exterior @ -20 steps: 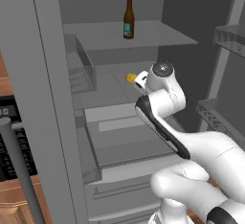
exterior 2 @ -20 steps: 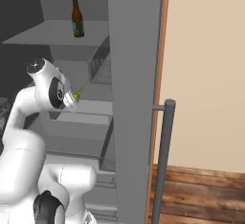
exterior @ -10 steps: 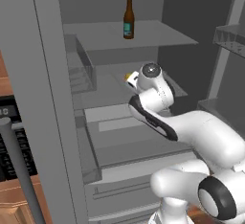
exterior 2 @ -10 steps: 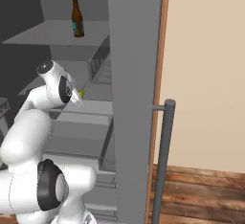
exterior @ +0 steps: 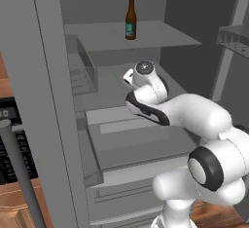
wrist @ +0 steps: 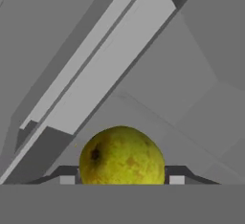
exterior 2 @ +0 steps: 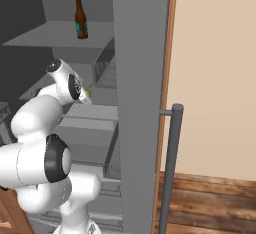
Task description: Place the beer on the top shelf of the fridge to keep it out of children's reach, and place the lemon and pear on lower shelves for easy access.
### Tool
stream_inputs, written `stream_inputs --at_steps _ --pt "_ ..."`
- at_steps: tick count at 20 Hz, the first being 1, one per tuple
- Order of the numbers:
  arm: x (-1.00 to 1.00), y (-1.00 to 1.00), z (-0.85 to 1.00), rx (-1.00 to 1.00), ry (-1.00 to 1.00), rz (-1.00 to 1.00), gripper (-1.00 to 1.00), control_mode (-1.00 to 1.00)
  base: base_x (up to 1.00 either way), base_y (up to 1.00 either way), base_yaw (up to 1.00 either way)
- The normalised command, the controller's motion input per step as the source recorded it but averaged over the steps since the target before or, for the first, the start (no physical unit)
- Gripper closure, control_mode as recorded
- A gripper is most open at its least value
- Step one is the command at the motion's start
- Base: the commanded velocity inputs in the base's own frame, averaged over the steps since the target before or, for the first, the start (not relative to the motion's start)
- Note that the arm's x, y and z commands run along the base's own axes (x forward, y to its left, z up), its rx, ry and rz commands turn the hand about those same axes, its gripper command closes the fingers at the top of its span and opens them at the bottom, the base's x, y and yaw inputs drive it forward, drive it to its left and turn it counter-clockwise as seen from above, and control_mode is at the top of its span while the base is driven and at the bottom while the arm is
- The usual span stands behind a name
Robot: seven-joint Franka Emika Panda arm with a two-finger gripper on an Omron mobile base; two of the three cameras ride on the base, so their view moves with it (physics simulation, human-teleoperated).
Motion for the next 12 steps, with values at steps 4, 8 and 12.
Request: stream_inputs --at_steps 4,8,12 --pt "0.61 0.00 -0.11 0.00 0.00 0.00 1.00 -1.00 0.00 0.00 0.00" --pt "0.55 0.01 -0.30 0.00 0.00 0.01 1.00 -1.00 0.00 0.00 0.00" --pt "0.54 0.07 -0.31 -0.02 0.00 0.00 1.00 -1.00 0.00 0.00 0.00"
